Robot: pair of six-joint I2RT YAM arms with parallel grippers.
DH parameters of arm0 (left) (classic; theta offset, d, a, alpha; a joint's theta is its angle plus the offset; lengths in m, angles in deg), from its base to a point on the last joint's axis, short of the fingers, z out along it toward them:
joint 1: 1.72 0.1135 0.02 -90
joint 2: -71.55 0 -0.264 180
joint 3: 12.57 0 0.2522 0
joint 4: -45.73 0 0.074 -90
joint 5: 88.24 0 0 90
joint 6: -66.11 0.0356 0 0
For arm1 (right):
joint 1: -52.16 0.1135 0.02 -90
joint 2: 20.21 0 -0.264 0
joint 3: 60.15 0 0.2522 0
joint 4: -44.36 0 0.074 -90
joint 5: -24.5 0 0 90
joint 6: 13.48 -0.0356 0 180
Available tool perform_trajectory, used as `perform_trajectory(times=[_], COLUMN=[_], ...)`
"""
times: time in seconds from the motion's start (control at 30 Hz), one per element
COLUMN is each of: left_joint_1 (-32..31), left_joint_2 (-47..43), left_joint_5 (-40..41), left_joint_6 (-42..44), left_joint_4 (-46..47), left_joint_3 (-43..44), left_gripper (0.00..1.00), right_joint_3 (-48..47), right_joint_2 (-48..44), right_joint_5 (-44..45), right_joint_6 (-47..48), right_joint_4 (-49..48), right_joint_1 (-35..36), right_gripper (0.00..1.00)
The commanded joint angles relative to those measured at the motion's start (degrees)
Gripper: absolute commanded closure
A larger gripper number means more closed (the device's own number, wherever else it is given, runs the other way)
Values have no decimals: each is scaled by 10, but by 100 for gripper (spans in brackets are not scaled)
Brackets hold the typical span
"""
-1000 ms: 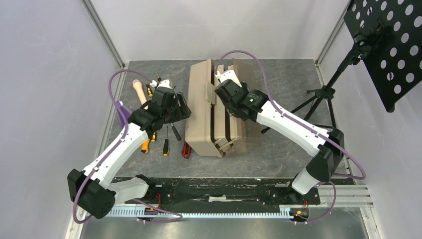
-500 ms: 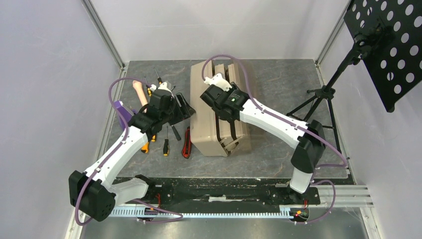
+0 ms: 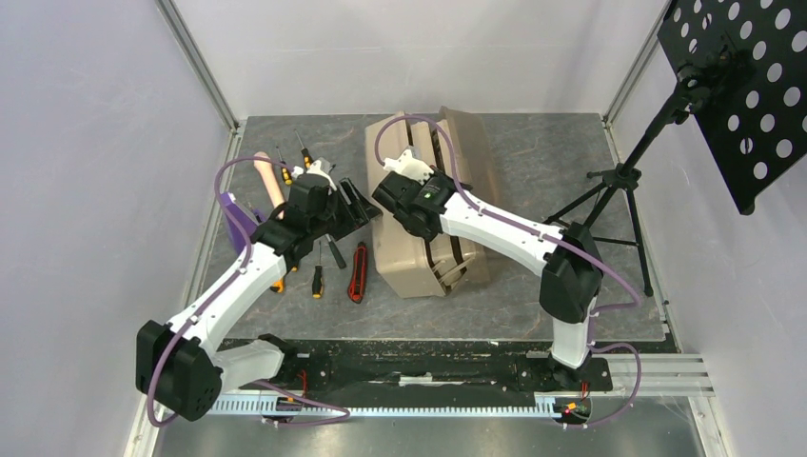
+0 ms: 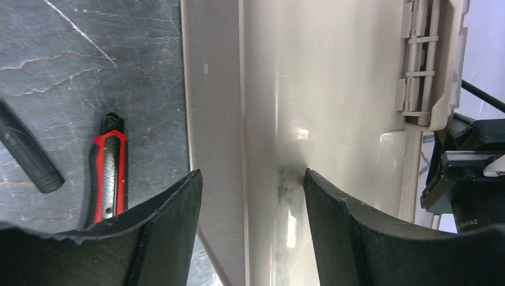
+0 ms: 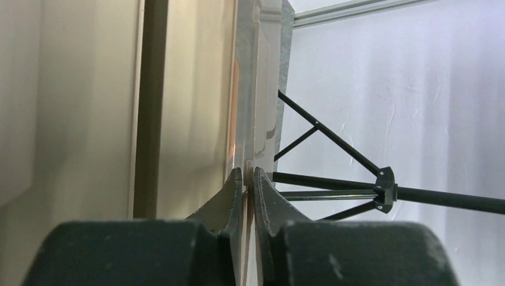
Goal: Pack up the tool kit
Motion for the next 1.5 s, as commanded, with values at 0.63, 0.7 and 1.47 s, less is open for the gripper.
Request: perform_trajectory(times=[0.63,0.7,1.47], left_joint_1=[69,71,67], left_joint_2=[207,203,41], left_joint_5=[-61,-62,-12], left_joint_6=[-72,-66,-7], left_joint_4=[139,137,58], left_joint_3=[32,26,-60], left_gripper=[33,32,28], right_joint_3=[-48,-36,32], right_joint_2=[-73,-74,-60], right_joint_5=[131,140,135], right_joint_6=[429,476,691], right_joint_4=[-437,-489,-778], right_joint_1=[25,30,48], right_gripper=[100,100,100])
